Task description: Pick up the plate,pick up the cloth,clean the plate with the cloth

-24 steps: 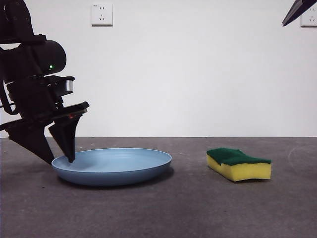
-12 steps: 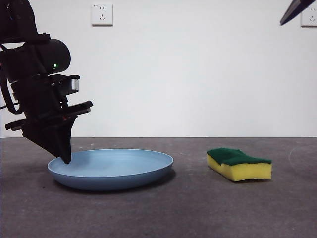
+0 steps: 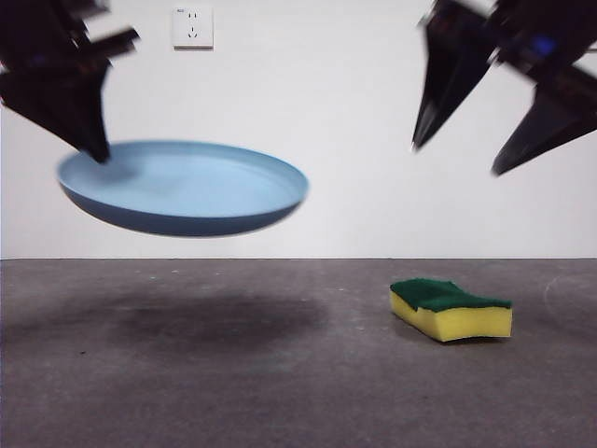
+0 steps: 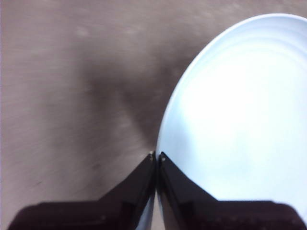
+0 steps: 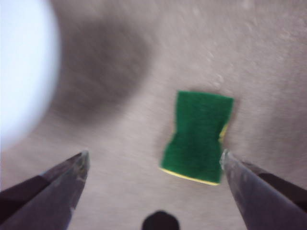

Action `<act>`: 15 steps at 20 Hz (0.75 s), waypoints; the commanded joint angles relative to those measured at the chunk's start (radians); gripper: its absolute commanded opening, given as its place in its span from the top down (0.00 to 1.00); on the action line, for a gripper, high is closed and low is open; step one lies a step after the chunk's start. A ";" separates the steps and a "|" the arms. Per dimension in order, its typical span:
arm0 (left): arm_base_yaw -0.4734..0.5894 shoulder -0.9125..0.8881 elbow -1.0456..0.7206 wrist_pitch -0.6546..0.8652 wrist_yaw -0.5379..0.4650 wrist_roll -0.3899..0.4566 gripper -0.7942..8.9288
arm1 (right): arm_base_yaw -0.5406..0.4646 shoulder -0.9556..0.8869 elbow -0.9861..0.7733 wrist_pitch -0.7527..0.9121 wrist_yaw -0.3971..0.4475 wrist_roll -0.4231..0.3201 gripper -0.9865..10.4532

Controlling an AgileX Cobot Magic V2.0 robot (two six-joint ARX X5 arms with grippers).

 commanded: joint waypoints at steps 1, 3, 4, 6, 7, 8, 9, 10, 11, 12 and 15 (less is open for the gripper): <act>-0.002 -0.058 -0.003 -0.025 -0.031 0.005 0.93 | 0.012 0.120 0.052 -0.015 0.051 -0.080 0.51; -0.002 -0.091 -0.003 -0.046 -0.055 0.006 0.93 | 0.012 0.211 0.084 -0.014 0.073 -0.095 0.52; -0.002 -0.098 -0.003 -0.056 -0.054 0.010 0.93 | 0.009 0.251 0.094 -0.013 0.088 -0.104 0.54; -0.002 -0.102 -0.003 -0.077 -0.054 0.012 0.93 | 0.005 0.320 0.100 0.002 0.089 -0.113 0.54; -0.002 -0.101 -0.003 -0.085 -0.053 0.012 0.93 | 0.003 0.346 0.100 0.012 0.089 -0.113 0.54; -0.002 -0.101 -0.003 -0.086 -0.053 0.012 0.93 | 0.003 0.374 0.100 0.026 0.089 -0.113 0.54; -0.002 -0.101 -0.003 -0.085 -0.053 0.012 0.93 | 0.003 0.397 0.100 0.040 0.089 -0.113 0.54; -0.002 -0.101 -0.003 -0.085 -0.053 0.012 0.93 | 0.003 0.413 0.100 0.052 0.089 -0.113 0.54; -0.002 -0.101 -0.003 -0.085 -0.053 0.012 0.93 | 0.002 0.425 0.100 0.061 0.089 -0.112 0.54; -0.002 -0.101 -0.003 -0.085 -0.053 0.013 0.93 | 0.002 0.431 0.100 0.066 0.089 -0.112 0.54; -0.002 -0.101 -0.003 -0.085 -0.054 0.013 0.93 | -0.005 0.438 0.100 0.076 0.087 -0.113 0.62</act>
